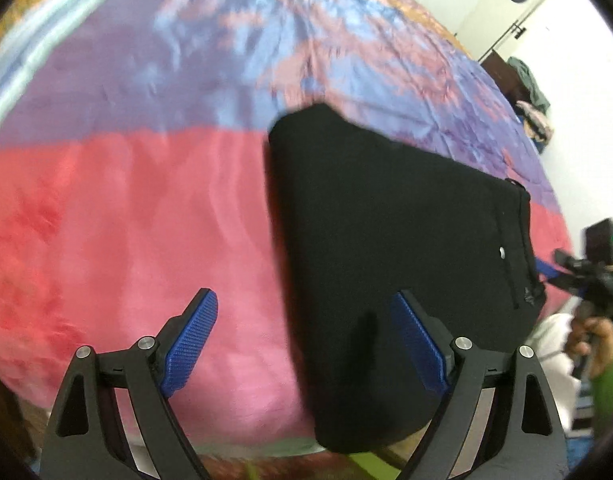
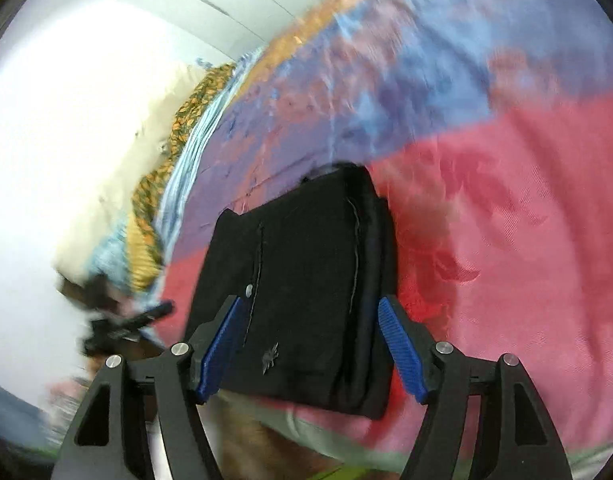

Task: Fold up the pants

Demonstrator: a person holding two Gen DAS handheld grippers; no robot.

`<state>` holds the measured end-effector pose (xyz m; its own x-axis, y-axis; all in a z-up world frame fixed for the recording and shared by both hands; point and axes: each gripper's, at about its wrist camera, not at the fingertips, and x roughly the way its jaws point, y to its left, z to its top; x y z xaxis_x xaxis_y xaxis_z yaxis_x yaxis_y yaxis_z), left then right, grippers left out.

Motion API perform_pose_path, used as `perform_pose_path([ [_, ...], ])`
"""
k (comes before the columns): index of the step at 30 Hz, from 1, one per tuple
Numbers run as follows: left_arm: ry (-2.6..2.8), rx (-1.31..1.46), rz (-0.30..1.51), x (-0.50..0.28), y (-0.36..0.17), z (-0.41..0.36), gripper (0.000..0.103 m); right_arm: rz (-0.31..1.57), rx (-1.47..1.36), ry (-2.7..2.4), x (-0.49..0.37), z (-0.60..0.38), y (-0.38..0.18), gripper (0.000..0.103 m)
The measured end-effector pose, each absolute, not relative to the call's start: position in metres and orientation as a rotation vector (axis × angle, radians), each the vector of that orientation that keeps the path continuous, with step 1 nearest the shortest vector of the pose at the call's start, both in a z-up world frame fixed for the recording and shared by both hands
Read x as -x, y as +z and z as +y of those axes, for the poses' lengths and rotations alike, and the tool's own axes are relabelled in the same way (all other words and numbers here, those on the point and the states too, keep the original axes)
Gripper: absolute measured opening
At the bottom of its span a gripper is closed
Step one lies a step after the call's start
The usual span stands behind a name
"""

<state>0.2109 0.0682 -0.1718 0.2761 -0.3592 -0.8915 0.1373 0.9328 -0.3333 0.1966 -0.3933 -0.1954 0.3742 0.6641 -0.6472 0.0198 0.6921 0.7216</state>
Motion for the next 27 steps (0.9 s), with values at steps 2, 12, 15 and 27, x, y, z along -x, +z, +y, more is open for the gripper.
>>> perform_pose_path([
  [2,-0.371,0.245,1.307,-0.213,-0.188,0.064,0.090,1.190,-0.677,0.467,-0.208,-0.389,-0.206,0.070],
  [12,-0.492,0.328,1.354,-0.223,-0.211,0.033,0.094,1.367,-0.719,0.608,-0.233,-0.361,-0.241,0.084],
  [15,-0.478,0.289,1.329,-0.223,-0.203,0.026,0.061,1.364,-0.687,0.620,-0.239,-0.353,-0.239,0.064],
  [27,-0.490,0.128,1.079,-0.249,-0.097,0.014,0.022,1.129,-0.605,0.694,-0.255,-0.337,-0.152,0.035],
])
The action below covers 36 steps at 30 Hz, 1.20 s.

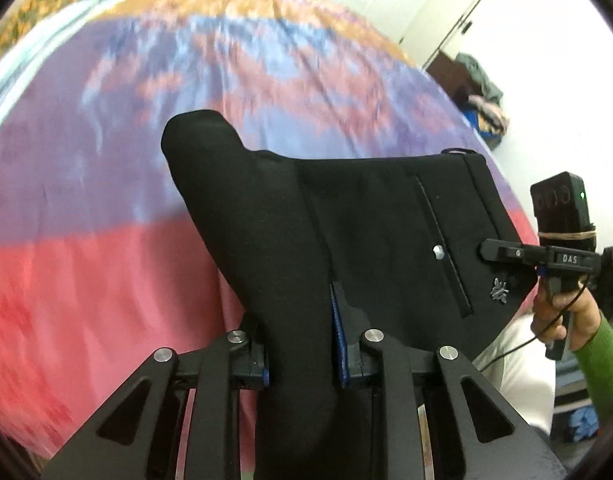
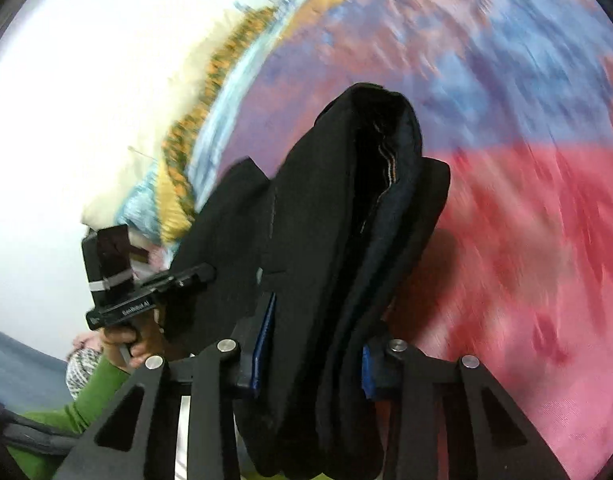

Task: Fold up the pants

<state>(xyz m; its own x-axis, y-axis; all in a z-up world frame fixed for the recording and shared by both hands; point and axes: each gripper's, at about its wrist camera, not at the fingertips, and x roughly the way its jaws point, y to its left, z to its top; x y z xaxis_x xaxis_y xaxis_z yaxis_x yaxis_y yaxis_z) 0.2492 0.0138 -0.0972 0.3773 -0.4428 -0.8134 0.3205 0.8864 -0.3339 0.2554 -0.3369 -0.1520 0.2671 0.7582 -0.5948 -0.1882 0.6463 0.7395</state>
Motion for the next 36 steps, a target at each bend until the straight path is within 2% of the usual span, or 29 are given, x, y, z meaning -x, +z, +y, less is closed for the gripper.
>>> perform_pose_path([
  [5,-0.464,0.121,0.965,-0.319,-0.055,0.016,0.023,1.003,-0.598,0.694,-0.322,-0.335,-0.110,0.035],
  [7,-0.429,0.063,0.926,-0.343,-0.055,0.008,0.031,0.968,-0.586,0.683,-0.352,-0.337,-0.104,0.036],
  [8,-0.390,0.028,0.918,-0.355,-0.063,0.004,0.051,0.960,-0.570,0.662,-0.362,-0.338,-0.105,0.039],
  [9,-0.332,-0.006,0.924,-0.363,-0.073,0.003,0.080,0.960,-0.558,0.628,-0.372,-0.343,-0.111,0.043],
  [10,-0.248,-0.038,0.934,-0.370,-0.088,0.003,0.088,0.982,-0.555,0.566,-0.382,-0.349,-0.124,0.051],
  [11,-0.174,-0.059,0.944,-0.373,-0.104,0.006,0.089,1.010,-0.551,0.489,-0.387,-0.358,-0.137,0.053],
  [13,-0.129,-0.069,0.992,-0.369,-0.132,0.014,0.083,1.068,-0.519,0.311,-0.383,-0.386,-0.162,0.053],
  [16,-0.103,-0.060,0.998,-0.339,-0.156,0.031,0.082,1.053,-0.462,0.237,-0.355,-0.411,-0.171,0.054],
  [18,-0.073,-0.082,0.967,-0.312,-0.162,0.036,0.083,1.058,-0.366,0.184,-0.324,-0.420,-0.171,0.066],
  [20,-0.072,-0.066,0.939,-0.292,-0.160,0.036,0.085,1.048,-0.277,0.136,-0.301,-0.420,-0.163,0.092],
  [22,-0.084,-0.030,0.916,-0.273,-0.153,0.027,0.091,1.011,-0.199,0.103,-0.275,-0.410,-0.151,0.102],
  [25,-0.064,-0.051,0.838,-0.244,-0.128,0.008,0.093,0.903,-0.081,0.072,-0.236,-0.380,-0.126,0.103],
  [27,-0.055,-0.081,0.799,-0.230,-0.113,-0.005,0.099,0.823,-0.023,0.049,-0.213,-0.361,-0.112,0.103],
  [31,-0.070,-0.120,0.755,-0.201,-0.086,-0.019,0.099,0.501,-0.042,-0.073,-0.145,-0.321,-0.067,0.103],
  [32,-0.079,-0.112,0.742,-0.195,-0.080,-0.020,0.100,0.497,-0.061,-0.053,-0.141,-0.313,-0.066,0.103],
  [34,-0.097,-0.095,0.730,-0.185,-0.072,-0.022,0.100,0.686,-0.058,0.029,-0.154,-0.295,-0.076,0.103],
  [36,-0.104,-0.095,0.731,-0.179,-0.065,-0.024,0.100,0.751,-0.080,0.054,-0.155,-0.288,-0.082,0.103],
])
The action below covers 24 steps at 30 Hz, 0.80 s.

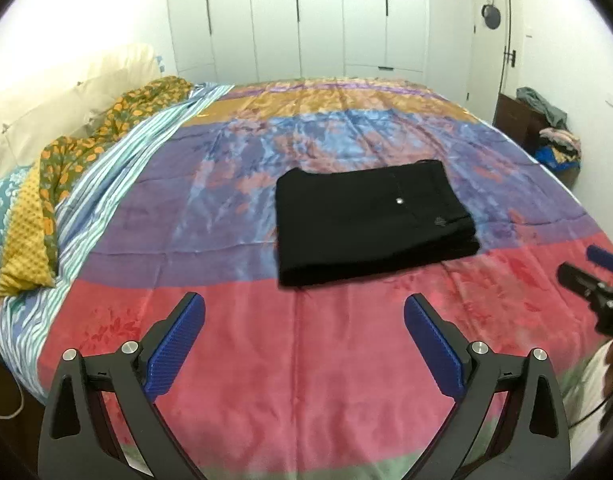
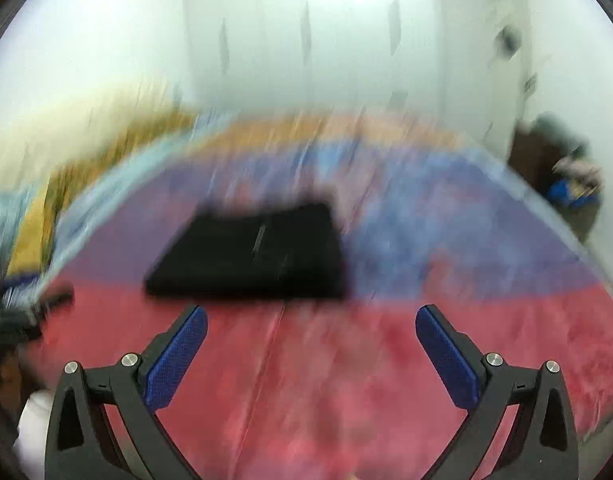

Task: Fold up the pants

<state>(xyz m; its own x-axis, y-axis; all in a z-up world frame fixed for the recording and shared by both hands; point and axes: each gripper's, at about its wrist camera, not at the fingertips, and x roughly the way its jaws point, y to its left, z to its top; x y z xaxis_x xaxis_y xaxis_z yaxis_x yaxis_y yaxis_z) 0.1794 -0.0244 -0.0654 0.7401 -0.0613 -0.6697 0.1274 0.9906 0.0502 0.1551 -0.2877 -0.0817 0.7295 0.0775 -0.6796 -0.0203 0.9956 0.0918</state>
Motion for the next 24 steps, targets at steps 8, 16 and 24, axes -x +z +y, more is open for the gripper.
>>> perform_pose_path([
  [8,-0.067,-0.083,0.781,-0.166,-0.068,-0.029,0.102,0.717,-0.006,-0.016,-0.139,-0.275,-0.067,0.103],
  [16,-0.084,-0.079,0.778,-0.150,-0.062,-0.037,0.102,0.705,0.003,-0.004,-0.119,-0.268,-0.050,0.103],
  [24,-0.137,-0.127,0.805,-0.131,-0.063,-0.046,0.103,0.747,-0.009,0.077,-0.104,-0.255,-0.054,0.103],
])
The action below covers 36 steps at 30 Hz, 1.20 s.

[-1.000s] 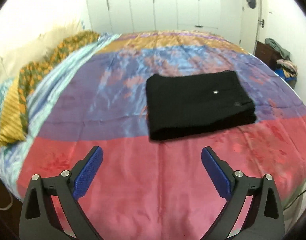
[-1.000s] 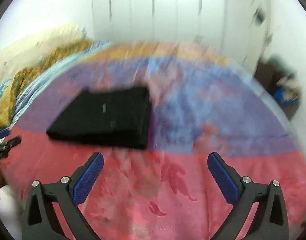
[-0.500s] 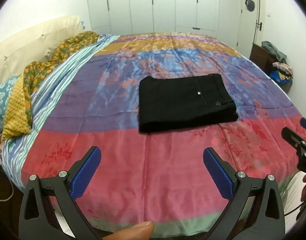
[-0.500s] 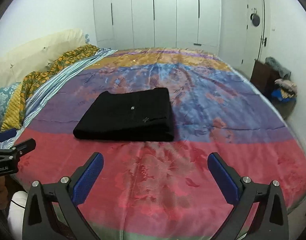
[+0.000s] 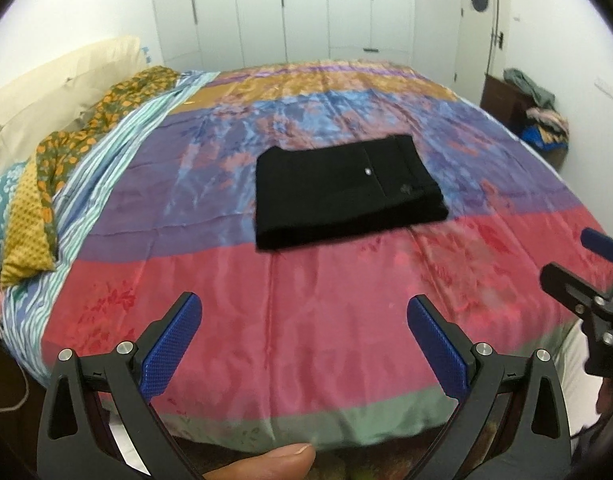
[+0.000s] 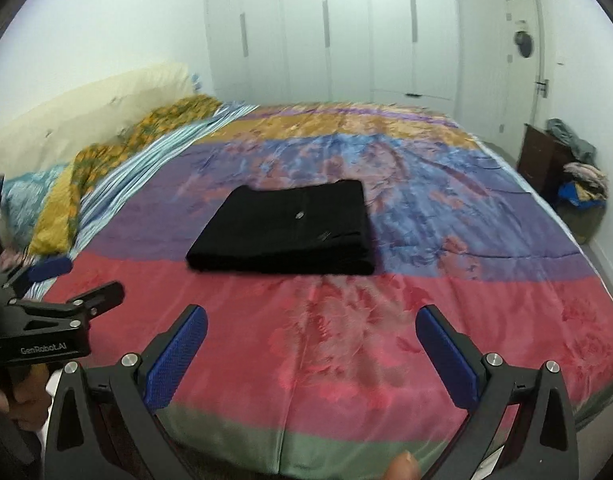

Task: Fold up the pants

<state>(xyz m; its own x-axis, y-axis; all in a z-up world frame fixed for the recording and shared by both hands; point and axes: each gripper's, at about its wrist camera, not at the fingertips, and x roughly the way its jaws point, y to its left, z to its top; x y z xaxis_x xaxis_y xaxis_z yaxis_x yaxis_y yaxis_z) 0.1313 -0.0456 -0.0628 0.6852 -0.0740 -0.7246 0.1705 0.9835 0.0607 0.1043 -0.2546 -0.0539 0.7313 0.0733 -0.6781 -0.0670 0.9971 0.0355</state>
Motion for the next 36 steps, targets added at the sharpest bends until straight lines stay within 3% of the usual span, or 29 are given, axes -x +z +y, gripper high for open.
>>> perform_pose_path([
  [8,-0.111,-0.139,0.842,-0.125,-0.060,-0.040,0.102,0.879,-0.042,0.003,-0.110,-0.254,-0.059,0.103],
  [36,-0.079,-0.092,0.858,-0.132,-0.049,-0.033,0.102,0.843,0.049,-0.052,-0.109,-0.236,-0.034,0.103],
])
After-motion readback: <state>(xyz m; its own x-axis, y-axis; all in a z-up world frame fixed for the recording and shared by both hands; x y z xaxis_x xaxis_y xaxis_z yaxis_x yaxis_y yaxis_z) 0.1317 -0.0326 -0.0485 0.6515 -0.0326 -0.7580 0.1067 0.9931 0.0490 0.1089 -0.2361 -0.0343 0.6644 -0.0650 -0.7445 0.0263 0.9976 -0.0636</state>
